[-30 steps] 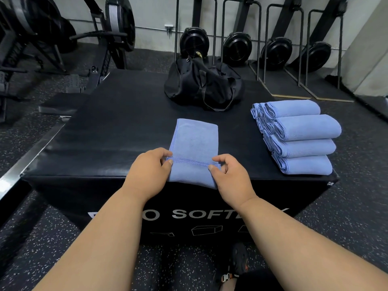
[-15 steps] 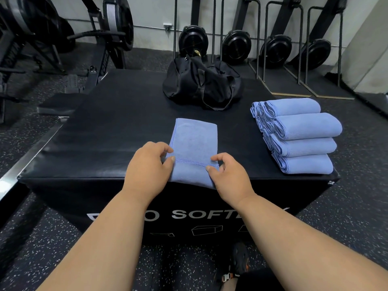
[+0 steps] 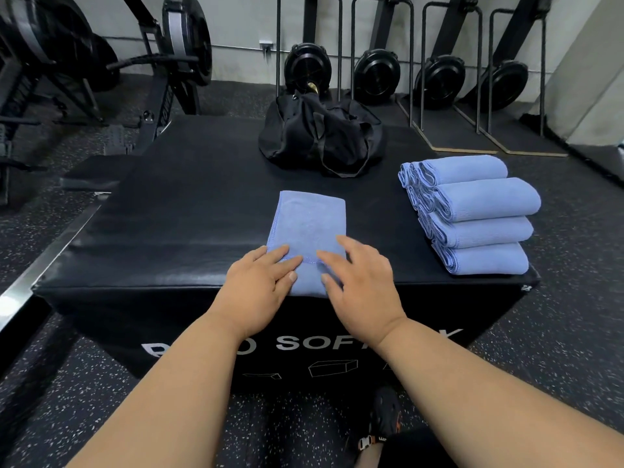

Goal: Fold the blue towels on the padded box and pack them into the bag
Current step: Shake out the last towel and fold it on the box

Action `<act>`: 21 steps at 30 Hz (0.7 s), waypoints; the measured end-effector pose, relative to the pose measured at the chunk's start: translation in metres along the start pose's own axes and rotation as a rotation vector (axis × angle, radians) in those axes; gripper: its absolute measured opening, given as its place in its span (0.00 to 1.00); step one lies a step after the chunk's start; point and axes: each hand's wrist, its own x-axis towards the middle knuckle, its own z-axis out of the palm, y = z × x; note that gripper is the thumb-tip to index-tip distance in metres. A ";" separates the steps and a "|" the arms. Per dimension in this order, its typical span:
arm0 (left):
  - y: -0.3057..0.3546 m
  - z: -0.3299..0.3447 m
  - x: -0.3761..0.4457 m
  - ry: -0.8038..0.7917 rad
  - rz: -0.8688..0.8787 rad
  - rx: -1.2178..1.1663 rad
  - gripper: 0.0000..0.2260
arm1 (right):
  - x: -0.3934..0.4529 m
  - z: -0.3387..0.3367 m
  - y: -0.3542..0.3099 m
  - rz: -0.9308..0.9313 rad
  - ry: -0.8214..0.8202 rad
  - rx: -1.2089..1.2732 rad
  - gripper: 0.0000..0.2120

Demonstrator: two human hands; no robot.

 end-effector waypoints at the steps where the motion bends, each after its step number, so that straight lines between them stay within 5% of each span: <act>1: 0.001 -0.001 0.000 -0.014 -0.004 -0.006 0.20 | -0.005 0.003 0.001 -0.084 -0.044 -0.045 0.21; 5: 0.001 -0.005 -0.003 -0.073 0.000 0.001 0.29 | -0.021 0.004 0.010 -0.113 -0.394 -0.120 0.35; 9: -0.003 -0.002 -0.006 -0.100 0.041 0.187 0.43 | -0.020 0.005 0.018 -0.141 -0.409 -0.175 0.40; 15: -0.013 0.006 -0.007 0.073 0.119 0.139 0.30 | -0.011 -0.001 0.019 -0.121 -0.413 -0.055 0.33; 21: -0.015 -0.011 -0.006 -0.016 0.049 0.045 0.24 | -0.004 -0.015 0.029 -0.067 -0.492 0.112 0.27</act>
